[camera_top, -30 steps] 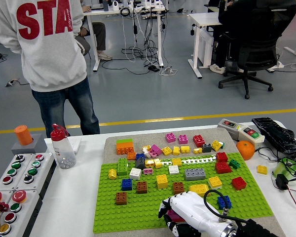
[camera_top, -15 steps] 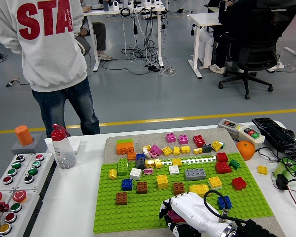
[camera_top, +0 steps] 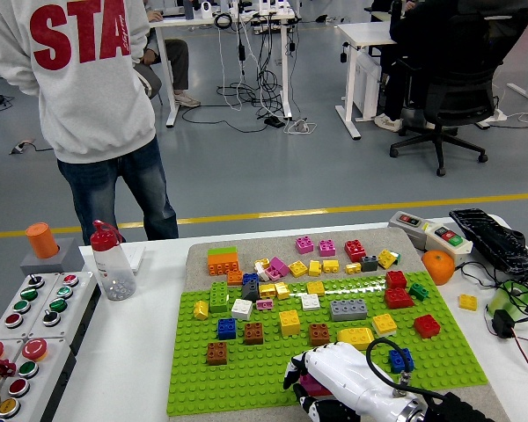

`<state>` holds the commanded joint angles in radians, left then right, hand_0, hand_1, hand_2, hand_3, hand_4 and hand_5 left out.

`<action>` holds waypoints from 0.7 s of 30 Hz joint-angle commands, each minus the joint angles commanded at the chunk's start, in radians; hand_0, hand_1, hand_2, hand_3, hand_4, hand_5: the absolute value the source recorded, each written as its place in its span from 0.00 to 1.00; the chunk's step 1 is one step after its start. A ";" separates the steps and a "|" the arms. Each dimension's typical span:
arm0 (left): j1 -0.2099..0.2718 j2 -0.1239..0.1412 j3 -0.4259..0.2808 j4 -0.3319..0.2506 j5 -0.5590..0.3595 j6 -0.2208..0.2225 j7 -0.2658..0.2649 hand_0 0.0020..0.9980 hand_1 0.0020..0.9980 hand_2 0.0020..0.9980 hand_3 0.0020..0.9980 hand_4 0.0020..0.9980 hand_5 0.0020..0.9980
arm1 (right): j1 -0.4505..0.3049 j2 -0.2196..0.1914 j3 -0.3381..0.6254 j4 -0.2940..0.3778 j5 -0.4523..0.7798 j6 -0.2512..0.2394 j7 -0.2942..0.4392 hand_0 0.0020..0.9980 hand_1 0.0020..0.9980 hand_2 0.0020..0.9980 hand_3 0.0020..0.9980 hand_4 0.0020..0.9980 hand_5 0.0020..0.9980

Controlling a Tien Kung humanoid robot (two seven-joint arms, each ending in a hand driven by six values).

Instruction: Pick up the brick,pile it on top of brick,press brick,pick up the brick,pile it on top of brick,press brick

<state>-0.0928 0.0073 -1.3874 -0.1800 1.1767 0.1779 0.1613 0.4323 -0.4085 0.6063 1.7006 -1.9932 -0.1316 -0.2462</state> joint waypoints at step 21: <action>0.000 0.002 0.003 0.000 -0.004 -0.001 -0.002 0.65 0.68 0.70 0.57 0.30 1.00 | -0.073 -0.046 0.189 -0.077 -0.005 -0.081 -0.038 0.78 0.71 0.72 0.73 0.41 0.14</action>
<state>-0.0930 0.0092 -1.3841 -0.1800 1.1730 0.1765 0.1590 0.3593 -0.4548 0.7949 1.6238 -1.9978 -0.2131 -0.2839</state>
